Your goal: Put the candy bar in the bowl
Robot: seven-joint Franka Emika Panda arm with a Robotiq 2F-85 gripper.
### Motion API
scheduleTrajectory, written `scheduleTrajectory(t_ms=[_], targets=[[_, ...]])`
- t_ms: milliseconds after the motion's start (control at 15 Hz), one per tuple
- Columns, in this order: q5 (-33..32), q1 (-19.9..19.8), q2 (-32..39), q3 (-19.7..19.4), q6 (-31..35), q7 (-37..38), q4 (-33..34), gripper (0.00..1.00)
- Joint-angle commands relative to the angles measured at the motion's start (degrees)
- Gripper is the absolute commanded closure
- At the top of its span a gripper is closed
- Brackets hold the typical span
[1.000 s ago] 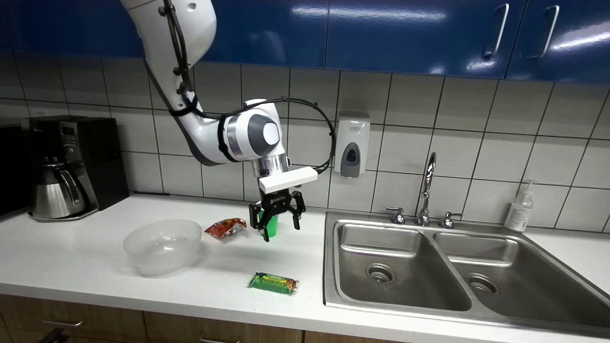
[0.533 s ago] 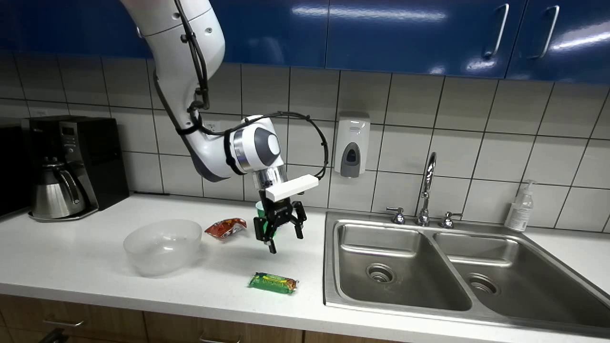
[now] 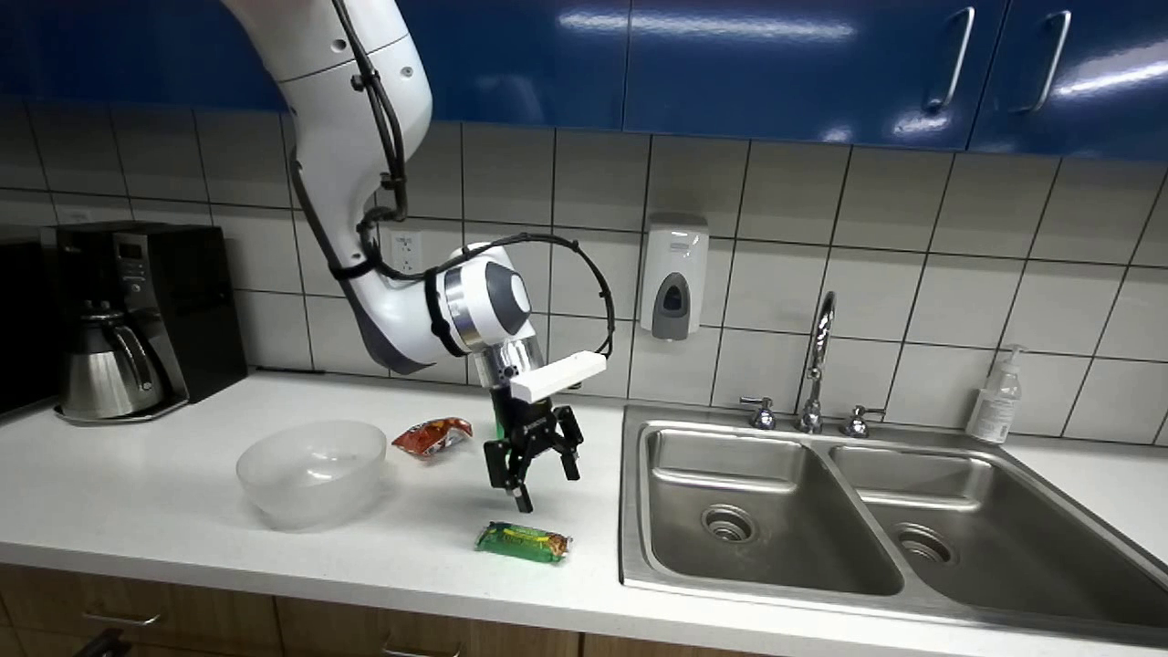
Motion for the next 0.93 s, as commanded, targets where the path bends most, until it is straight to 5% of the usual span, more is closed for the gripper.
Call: scheduleTrajectory(t_ms=[0, 867], targets=[[-6.0, -0.6, -0.9, -0.8, 1.4, -1.3, -2.6, 0.00], [-28.1, -2.0, 4.3, -2.0, 11.8, 5.5, -2.3, 0.00]])
